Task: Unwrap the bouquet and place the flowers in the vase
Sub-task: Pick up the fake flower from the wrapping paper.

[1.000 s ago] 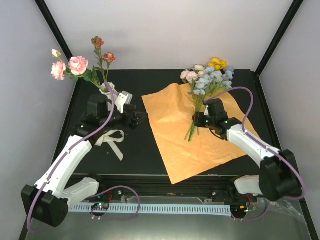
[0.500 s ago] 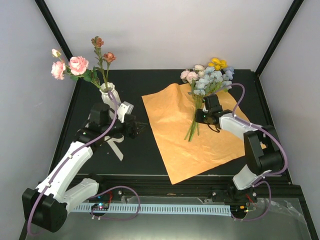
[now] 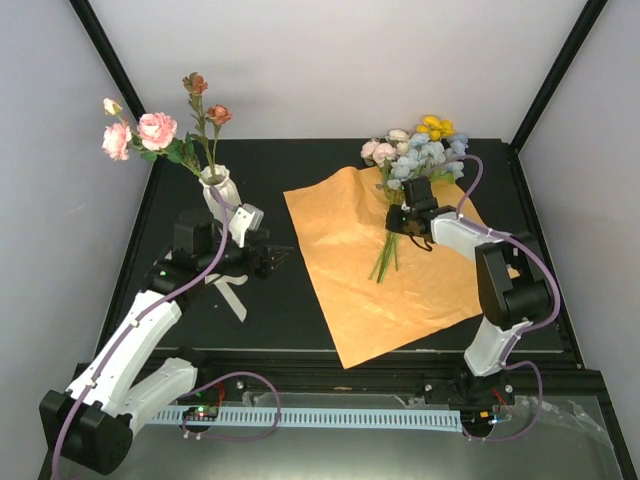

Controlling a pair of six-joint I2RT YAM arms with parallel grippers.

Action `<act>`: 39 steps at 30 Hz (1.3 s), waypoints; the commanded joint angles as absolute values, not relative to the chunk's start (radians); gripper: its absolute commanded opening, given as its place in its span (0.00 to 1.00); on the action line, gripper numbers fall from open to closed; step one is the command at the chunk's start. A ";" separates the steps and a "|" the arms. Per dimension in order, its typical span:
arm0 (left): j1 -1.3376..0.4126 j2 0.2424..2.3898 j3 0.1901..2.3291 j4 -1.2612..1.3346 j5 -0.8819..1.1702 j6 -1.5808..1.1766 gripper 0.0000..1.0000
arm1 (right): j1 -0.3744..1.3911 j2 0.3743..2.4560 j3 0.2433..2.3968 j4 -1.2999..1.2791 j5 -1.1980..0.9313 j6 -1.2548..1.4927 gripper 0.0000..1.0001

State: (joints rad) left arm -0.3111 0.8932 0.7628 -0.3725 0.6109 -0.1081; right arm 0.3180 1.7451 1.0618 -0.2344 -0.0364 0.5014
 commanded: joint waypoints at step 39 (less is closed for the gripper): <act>-0.314 0.858 0.758 -0.353 0.629 -0.095 0.99 | 0.296 1.812 1.119 -0.196 0.048 0.535 0.15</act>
